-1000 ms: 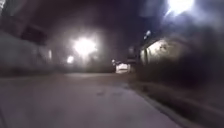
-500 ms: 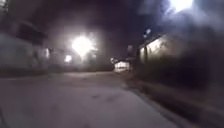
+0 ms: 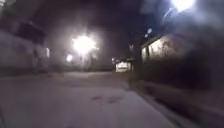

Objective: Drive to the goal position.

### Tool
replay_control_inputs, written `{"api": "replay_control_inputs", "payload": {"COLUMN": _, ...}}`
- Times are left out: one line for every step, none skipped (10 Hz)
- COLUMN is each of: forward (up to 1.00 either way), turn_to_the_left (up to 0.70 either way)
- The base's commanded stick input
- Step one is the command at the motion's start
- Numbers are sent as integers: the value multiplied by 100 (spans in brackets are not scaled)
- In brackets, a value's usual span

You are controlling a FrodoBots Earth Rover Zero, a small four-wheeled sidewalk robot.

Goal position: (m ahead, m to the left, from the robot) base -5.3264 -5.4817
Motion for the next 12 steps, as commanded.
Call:
{"api": "replay_control_inputs", "payload": {"forward": 0, "turn_to_the_left": 70}}
{"api": "replay_control_inputs", "payload": {"forward": 0, "turn_to_the_left": 70}}
{"api": "replay_control_inputs", "payload": {"forward": 0, "turn_to_the_left": 70}}
{"api": "replay_control_inputs", "payload": {"forward": 0, "turn_to_the_left": 70}}
{"api": "replay_control_inputs", "payload": {"forward": 0, "turn_to_the_left": 70}}
{"api": "replay_control_inputs", "payload": {"forward": 0, "turn_to_the_left": 70}}
{"api": "replay_control_inputs", "payload": {"forward": 0, "turn_to_the_left": 70}}
{"api": "replay_control_inputs", "payload": {"forward": 0, "turn_to_the_left": 70}}
{"api": "replay_control_inputs", "payload": {"forward": 0, "turn_to_the_left": 70}}
{"api": "replay_control_inputs", "payload": {"forward": 0, "turn_to_the_left": 70}}
{"api": "replay_control_inputs", "payload": {"forward": 0, "turn_to_the_left": 70}}
{"api": "replay_control_inputs", "payload": {"forward": 0, "turn_to_the_left": 70}}
